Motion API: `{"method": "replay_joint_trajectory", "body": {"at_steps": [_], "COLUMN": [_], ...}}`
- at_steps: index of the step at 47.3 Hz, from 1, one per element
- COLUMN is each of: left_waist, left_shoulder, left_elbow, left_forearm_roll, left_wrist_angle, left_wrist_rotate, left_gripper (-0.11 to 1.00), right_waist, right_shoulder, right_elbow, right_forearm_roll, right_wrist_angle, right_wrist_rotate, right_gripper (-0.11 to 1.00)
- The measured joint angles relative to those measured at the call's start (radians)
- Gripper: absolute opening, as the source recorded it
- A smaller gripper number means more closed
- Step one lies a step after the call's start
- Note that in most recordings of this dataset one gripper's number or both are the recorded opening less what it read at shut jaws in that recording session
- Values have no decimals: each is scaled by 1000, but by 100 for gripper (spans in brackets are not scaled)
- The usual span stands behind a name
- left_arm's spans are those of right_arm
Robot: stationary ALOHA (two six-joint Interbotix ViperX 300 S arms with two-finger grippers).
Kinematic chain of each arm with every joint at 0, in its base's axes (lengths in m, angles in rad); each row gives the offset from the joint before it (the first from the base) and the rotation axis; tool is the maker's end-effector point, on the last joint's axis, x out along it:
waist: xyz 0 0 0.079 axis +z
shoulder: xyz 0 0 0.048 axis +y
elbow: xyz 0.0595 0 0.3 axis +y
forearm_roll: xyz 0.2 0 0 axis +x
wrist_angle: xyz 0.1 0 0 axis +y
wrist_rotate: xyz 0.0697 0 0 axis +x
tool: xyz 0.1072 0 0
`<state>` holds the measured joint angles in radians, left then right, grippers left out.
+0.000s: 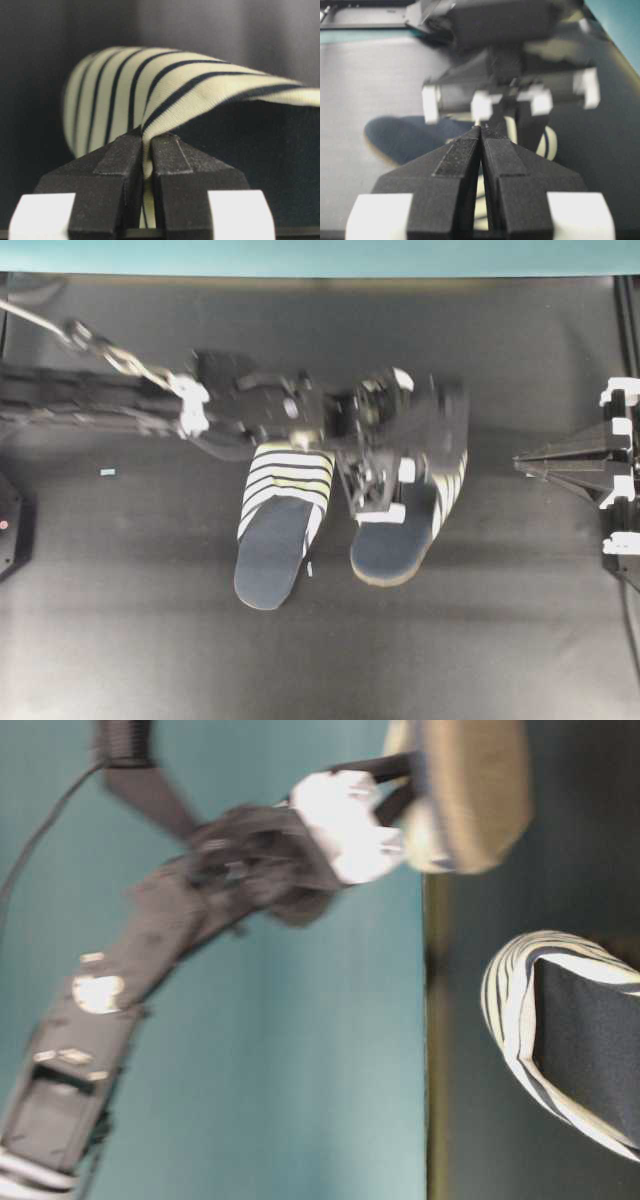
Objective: Arrange the slippers with the left arm.
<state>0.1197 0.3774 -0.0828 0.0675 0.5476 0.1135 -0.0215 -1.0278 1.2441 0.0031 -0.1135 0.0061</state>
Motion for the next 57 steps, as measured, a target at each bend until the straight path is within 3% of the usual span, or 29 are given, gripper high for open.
{"method": "replay_joint_trajectory", "body": {"at_steps": [8,27,42,57], "left_waist": [23,38,44,69], "left_shoulder": [-35,-51,-25,-29], "left_elbow": [9,109,153,224], "left_forearm_roll": [0,0,-2,-2], "left_wrist_angle": [103,60,6,11], "left_wrist_rotate": [-103,-129,-201,-207], "left_gripper": [1,1,1,1], "right_waist": [0,0,0,0], "right_shoulder": [-8,-8,-8,-8], "right_elbow": [6,6,6,11], "right_forearm_roll": [0,0,0,3], "right_wrist_angle": [0,-2,-2,-3], "right_wrist_rotate": [0,0,0,0], "right_gripper": [0,0,0,0]}}
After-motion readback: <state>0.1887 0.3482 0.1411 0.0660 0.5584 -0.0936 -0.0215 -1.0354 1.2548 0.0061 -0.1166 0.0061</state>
